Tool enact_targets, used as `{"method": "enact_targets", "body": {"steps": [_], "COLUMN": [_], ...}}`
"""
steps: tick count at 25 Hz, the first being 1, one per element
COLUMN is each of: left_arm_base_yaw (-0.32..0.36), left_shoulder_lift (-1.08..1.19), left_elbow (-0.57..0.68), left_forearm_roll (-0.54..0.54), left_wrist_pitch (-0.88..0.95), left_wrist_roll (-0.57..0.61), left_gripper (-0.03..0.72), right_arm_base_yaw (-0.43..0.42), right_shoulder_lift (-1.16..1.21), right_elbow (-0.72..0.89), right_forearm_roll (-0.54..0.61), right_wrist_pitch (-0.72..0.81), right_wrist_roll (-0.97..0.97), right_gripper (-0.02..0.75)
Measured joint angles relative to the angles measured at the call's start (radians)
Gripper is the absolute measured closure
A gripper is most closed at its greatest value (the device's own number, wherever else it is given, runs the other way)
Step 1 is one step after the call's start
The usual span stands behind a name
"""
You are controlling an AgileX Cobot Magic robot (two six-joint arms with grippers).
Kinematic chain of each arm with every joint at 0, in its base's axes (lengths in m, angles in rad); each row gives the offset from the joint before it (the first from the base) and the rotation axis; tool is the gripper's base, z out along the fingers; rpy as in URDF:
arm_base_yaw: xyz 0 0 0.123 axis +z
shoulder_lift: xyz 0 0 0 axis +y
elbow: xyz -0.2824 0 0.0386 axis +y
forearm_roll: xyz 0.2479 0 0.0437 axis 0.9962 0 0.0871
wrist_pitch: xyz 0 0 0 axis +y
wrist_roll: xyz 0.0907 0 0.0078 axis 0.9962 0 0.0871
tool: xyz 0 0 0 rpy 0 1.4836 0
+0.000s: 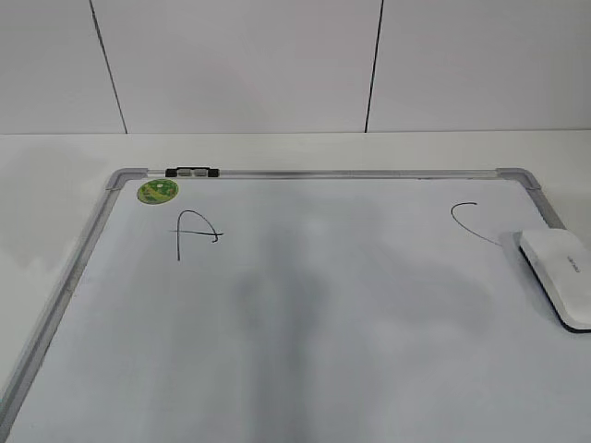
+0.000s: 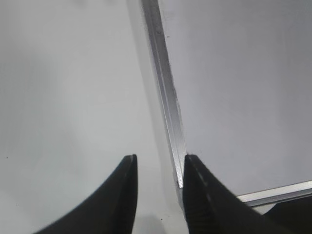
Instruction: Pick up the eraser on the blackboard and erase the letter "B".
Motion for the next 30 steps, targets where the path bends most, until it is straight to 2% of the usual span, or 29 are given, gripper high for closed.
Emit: {"method": "enact_targets", "body": {"steps": [16,30], "left_arm_base_yaw": [0.0,0.0], "left_shoulder_lift": [-0.655,-1.285], "left_elbow": [0.334,0.515], "left_forearm_roll": [-0.007,0.004], "left_wrist_pitch": [0.023,0.01], "left_wrist_roll": [0.0,0.0], "left_gripper": [0.452,0.452], "right_arm_base_yaw": [0.0,0.0], "right_shoulder_lift": [-0.521,-0.792], "right_elbow": [0.309,0.337], "right_forearm_roll": [-0.047,-0.056], "right_wrist_pitch": [0.01,0.016], "right_wrist_roll": [-0.032,-0.14], "right_gripper": [0.166,0.166]}}
